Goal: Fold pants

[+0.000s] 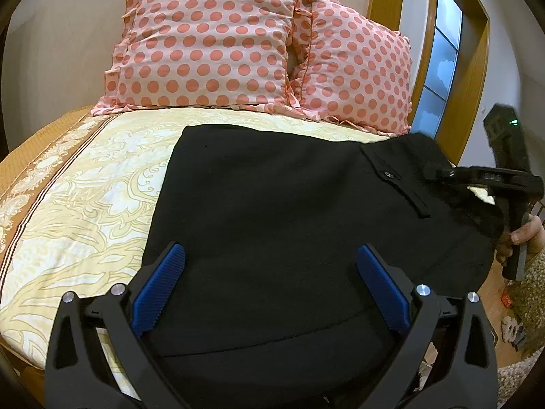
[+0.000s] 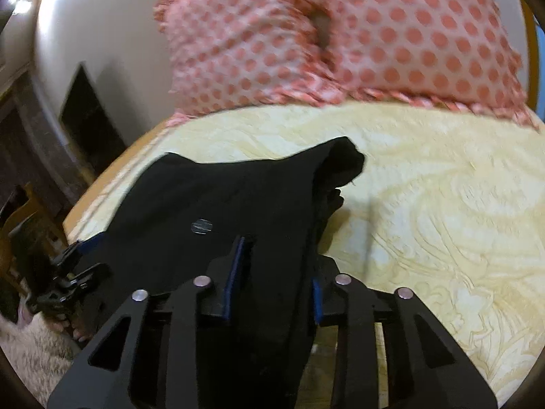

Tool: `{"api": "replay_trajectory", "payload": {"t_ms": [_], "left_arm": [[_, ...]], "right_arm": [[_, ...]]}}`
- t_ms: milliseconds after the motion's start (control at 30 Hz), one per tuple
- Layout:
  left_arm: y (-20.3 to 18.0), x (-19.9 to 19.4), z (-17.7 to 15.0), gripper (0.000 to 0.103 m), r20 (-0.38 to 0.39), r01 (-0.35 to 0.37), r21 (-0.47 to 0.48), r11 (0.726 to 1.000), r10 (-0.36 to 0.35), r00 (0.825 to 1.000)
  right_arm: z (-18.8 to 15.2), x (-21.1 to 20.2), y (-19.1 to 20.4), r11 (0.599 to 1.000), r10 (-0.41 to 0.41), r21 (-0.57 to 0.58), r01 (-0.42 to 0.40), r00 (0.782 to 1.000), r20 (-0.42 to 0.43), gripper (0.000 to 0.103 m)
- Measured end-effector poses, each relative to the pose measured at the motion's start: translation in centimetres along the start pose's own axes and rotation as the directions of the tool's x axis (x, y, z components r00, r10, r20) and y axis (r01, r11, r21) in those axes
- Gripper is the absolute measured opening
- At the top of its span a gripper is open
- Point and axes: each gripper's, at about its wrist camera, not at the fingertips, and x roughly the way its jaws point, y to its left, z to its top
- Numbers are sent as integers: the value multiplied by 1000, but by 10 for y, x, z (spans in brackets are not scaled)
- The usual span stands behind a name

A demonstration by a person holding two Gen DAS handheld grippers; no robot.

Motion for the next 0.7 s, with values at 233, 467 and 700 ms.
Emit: {"api": "replay_trajectory", "payload": {"t_ms": [233, 467, 700], "left_arm": [[5, -1, 4, 101, -20, 19, -20, 1000, -19, 1000], [62, -19, 56, 101, -10, 117, -226, 967, -123, 992], [110, 30, 88, 93, -190, 115, -376, 919, -198, 962]], "right_arm": [[-2, 19, -33, 986, -19, 164, 34, 995, -94, 51], [1, 26, -38, 982, 33, 189, -11, 993, -110, 57], [3, 6, -22, 979, 160, 129, -158, 987, -5, 27]]}}
